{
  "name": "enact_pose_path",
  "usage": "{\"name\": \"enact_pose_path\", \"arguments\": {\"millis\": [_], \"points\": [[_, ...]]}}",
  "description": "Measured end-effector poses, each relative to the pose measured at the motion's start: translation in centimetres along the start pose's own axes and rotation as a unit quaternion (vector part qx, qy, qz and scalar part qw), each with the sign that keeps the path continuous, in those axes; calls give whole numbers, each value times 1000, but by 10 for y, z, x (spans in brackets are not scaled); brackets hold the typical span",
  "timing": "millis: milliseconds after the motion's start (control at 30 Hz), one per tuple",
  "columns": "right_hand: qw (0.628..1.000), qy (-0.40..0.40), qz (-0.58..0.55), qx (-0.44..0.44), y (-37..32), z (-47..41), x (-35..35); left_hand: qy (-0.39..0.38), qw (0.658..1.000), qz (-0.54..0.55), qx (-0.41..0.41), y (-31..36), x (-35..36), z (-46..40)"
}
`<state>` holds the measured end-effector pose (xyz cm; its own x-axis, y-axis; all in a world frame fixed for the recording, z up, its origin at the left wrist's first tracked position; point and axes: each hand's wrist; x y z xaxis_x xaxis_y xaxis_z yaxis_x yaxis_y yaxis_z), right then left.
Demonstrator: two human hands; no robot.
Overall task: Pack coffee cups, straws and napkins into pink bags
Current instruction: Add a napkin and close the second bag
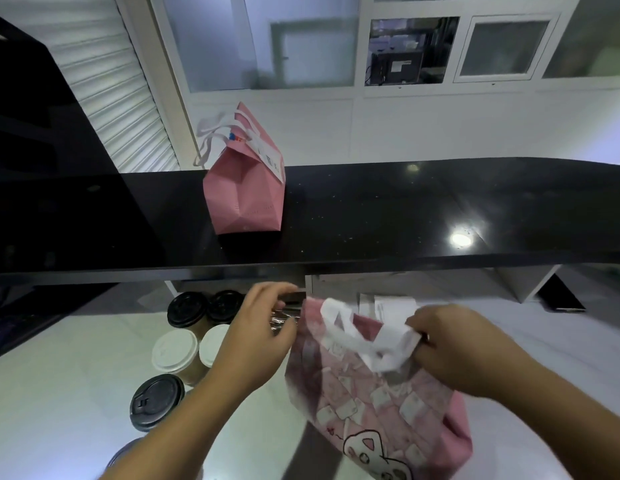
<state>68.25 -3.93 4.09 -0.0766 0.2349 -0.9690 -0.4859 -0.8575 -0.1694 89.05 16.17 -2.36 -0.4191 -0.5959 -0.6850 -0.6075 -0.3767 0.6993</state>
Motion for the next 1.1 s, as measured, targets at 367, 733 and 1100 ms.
{"name": "enact_pose_path", "arguments": {"millis": [367, 733, 1100], "points": [[977, 204, -38, 47, -21, -63, -168, 88, 986, 130, 48, 63, -35, -41], [952, 260, -124, 100, -57, -225, -170, -54, 990, 128, -37, 58, -20, -134], [940, 270, -175, 115, -78, -318, -160, -8, 985, 151, -85, 23, -8, -189]]}}
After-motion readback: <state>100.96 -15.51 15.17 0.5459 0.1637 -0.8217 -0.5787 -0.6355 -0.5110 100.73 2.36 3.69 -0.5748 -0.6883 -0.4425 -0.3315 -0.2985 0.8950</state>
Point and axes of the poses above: each hand's wrist, its own z-axis away from the middle knuckle, its own x-axis out of the palm, y = z × x, and after that the axes turned 1 degree about -z, right-handed
